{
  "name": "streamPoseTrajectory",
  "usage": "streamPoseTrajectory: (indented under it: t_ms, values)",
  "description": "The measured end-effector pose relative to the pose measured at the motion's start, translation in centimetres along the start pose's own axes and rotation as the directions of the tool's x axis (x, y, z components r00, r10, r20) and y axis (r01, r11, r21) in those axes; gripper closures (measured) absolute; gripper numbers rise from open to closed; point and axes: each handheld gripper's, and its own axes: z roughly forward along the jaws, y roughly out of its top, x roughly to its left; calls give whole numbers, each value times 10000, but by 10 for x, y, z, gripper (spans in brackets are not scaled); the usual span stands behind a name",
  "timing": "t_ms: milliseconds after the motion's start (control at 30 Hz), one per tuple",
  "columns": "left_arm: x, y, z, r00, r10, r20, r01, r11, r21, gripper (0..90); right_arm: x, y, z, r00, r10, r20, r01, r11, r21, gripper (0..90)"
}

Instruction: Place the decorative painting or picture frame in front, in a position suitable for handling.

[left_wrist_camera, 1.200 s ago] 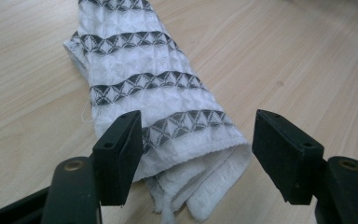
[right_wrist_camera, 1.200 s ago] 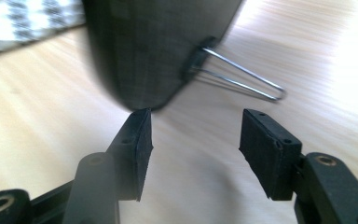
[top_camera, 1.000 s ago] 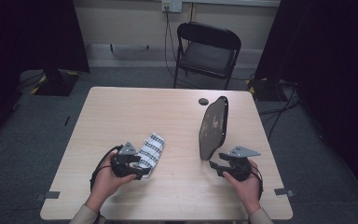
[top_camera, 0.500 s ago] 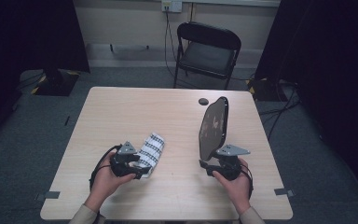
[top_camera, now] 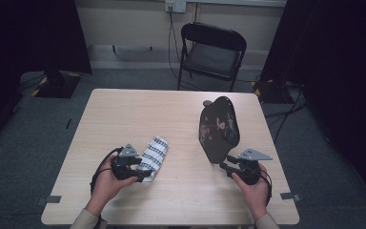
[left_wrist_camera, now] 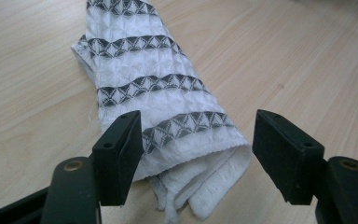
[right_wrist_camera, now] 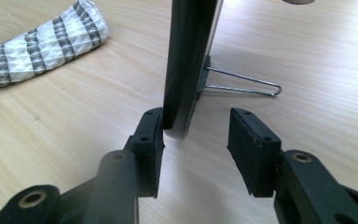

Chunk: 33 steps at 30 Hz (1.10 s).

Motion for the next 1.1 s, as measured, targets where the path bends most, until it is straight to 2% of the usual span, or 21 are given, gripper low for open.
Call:
streamPoseTrajectory:
  t_ms: [133, 233, 267, 367, 400, 600, 700, 800, 833, 1100]
  values:
    - [-1, 1, 1, 10000, 11, 9, -11, 10000, 15, 332, 0, 6, 9, 9999, -92, 56, 93, 9998, -181, 550]
    - [-1, 0, 2, 10000, 57, 66, -57, 10000, 10, 332, 1, 8, 15, 9999, -85, -80, 84, 9999, -137, 578]
    - [-1, 0, 3, 9999, -54, 91, 54, 10000, 4, 332, 1, 9, 17, 9999, -79, -95, 78, 9999, -147, 609]
    - [0, 0, 3, 10000, -32, 54, 32, 10000, 25, 332, 2, 9, 22, 9999, 10, -151, -11, 10000, -86, 658]
    - [0, 0, 4, 10000, -75, 64, 75, 10000, 10, 332, 3, 10, 23, 9998, 88, -190, -89, 10000, -45, 705]
    - [-1, 2, 4, 10000, -21, 48, 21, 10000, 19, 332, 4, 10, 22, 9996, 218, -161, -217, 9998, 16, 733]
    - [-2, 3, 6, 9999, -96, 59, 96, 10000, 6, 333, 5, 7, 21, 9989, 350, -301, -349, 9994, 19, 756]
    - [-3, 4, 6, 10000, -84, 24, 84, 10000, -1, 332, 10, 7, 21, 9982, 370, -476, -369, 9993, 20, 777]
    - [-3, 4, 6, 10000, -83, 16, 83, 10000, -2, 333, 14, 8, 23, 9965, 537, -641, -533, 9985, 82, 781]
    - [-5, 4, 5, 9997, -206, -107, 206, 9998, -45, 344, 34, 15, 34, 9937, 442, -1028, -422, 9989, 212, 782]
